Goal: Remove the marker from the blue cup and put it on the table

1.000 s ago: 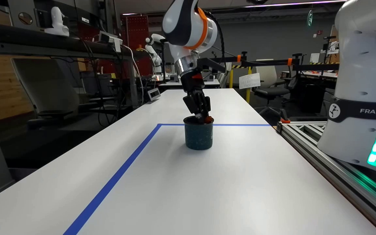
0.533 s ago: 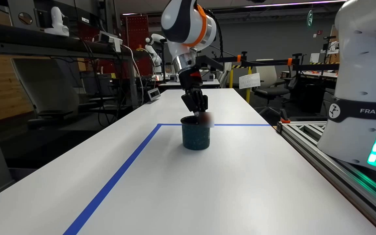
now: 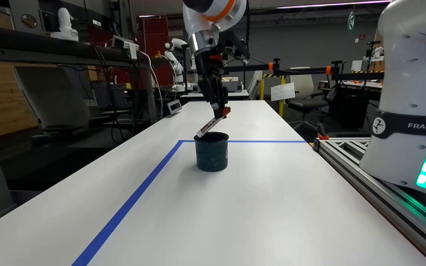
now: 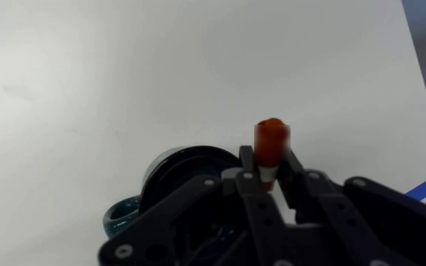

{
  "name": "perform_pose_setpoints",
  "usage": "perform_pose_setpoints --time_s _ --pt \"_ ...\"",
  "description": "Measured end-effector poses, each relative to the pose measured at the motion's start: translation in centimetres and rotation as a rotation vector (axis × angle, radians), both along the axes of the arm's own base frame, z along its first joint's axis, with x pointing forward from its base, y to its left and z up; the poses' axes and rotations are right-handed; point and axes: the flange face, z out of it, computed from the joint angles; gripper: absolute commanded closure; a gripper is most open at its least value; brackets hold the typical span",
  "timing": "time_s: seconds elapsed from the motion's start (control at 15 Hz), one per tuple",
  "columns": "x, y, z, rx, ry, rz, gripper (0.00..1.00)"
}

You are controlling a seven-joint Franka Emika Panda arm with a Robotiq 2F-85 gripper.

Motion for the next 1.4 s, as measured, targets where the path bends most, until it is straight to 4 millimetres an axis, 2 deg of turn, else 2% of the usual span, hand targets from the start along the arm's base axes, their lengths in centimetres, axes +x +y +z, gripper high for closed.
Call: perform_pose_setpoints --time_s 0.13,0.27,0.47,0.67,1.0,1.4 --pt "-0.1 1.7 1.6 0.000 -0.033 0.044 0.95" --pt "-0.3 4.0 2.0 0.003 -0.047 0.103 0.95" --pt "-0.7 7.3 0.7 -0.002 -0.069 0.210 0.95" --pt "-1.2 9.6 -1.5 -0.031 -0.136 0.308 0.95" --pt "-2.6 10.9 -5.6 -0.048 -0.200 0.404 0.95" --pt "-3.7 10.4 -9.3 -0.030 -0.180 0.455 0.95"
